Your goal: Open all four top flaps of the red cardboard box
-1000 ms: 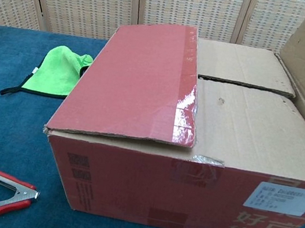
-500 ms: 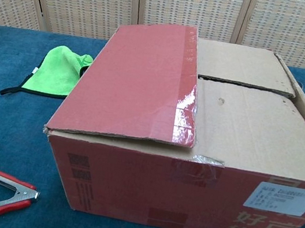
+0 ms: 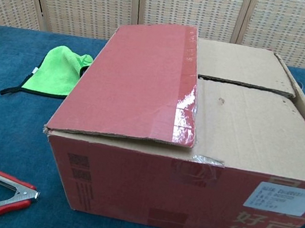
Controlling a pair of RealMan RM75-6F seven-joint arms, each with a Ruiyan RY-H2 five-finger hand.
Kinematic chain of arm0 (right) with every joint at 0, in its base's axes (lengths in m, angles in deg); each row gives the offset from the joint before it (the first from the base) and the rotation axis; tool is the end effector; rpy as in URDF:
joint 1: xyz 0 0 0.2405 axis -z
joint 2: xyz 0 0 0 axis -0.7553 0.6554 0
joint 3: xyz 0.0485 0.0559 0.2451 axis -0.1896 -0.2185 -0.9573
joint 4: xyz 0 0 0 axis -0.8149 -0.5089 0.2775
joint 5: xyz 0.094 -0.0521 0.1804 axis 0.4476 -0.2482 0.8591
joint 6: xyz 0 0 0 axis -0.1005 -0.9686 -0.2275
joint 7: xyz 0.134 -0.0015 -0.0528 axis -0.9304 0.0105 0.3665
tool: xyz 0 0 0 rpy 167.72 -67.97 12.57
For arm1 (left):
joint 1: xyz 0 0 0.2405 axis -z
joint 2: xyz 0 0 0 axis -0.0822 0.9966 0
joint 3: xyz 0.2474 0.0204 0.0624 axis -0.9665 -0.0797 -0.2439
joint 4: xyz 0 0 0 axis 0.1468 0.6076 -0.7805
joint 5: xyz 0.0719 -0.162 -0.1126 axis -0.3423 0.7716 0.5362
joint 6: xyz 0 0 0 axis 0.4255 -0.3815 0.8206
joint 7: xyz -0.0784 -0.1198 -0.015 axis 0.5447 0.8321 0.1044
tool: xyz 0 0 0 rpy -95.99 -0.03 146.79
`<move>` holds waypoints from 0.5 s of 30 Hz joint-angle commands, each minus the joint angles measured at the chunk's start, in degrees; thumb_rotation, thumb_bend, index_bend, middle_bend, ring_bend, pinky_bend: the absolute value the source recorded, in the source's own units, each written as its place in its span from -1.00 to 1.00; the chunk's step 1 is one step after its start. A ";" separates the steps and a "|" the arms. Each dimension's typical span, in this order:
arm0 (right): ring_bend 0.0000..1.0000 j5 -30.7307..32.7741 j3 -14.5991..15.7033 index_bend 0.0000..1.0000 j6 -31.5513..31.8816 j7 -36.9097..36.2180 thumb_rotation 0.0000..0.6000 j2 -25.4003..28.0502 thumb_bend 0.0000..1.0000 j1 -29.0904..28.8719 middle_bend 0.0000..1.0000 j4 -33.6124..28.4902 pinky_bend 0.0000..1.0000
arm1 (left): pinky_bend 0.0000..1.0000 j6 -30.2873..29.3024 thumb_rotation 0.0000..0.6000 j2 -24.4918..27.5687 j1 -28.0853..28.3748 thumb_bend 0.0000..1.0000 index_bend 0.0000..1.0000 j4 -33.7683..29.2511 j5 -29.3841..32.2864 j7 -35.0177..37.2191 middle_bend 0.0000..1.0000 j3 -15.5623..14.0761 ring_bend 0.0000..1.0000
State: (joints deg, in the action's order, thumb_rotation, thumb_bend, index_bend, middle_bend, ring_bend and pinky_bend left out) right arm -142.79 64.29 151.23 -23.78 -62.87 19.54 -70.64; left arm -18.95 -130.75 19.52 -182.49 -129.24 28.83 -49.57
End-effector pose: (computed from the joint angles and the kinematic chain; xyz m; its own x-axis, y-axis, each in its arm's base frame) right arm -0.1933 -0.3081 0.2181 0.4716 0.0050 0.8818 -0.8233 -0.3558 0.4423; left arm -0.2460 0.2271 0.1754 0.5276 -0.0062 0.8495 0.8093 -0.3001 -0.5049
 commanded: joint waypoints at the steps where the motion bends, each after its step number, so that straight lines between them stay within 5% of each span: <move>1: -1.00 1.42 0.59 -0.91 1.90 2.88 1.00 -1.76 0.57 1.78 -0.94 -1.51 -1.00 | -1.00 1.72 -0.07 1.47 1.79 -0.98 -0.79 -0.99 -1.22 0.64 -0.95 0.50 -1.00; 3: -1.00 2.09 0.79 -0.94 2.53 4.19 1.00 -2.66 0.37 2.47 -0.97 -1.85 -1.00 | -1.00 3.12 -0.18 2.35 2.99 -0.99 -0.79 -1.76 -1.64 0.91 -0.95 0.66 -1.00; 8: -1.00 3.68 1.71 -1.00 4.30 8.27 1.00 -5.37 -0.57 4.58 -1.00 -1.47 -1.00 | -1.00 6.68 -0.38 3.97 6.48 -1.00 -0.79 -3.65 -1.71 2.00 -0.95 1.85 -1.00; 10: -1.00 4.08 1.80 -1.00 4.89 8.58 1.00 -6.08 -0.72 5.20 -1.00 -1.29 -1.00 | -1.00 7.85 -0.41 4.30 7.64 -1.00 -0.79 -4.11 -1.64 2.81 -0.95 2.20 -1.00; 15: -1.00 4.89 2.18 -1.00 6.21 10.22 1.00 -7.53 -0.74 6.73 -1.00 -0.53 -1.00 | -1.00 11.08 -0.44 4.90 10.87 -1.00 -0.79 -5.03 -2.11 5.69 -0.95 2.84 -1.00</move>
State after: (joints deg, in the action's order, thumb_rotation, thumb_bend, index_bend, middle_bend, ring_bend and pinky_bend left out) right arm -138.13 66.34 157.18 -13.91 -70.08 25.95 -71.37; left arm -8.91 -126.15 29.36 -187.12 -131.14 33.45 -47.04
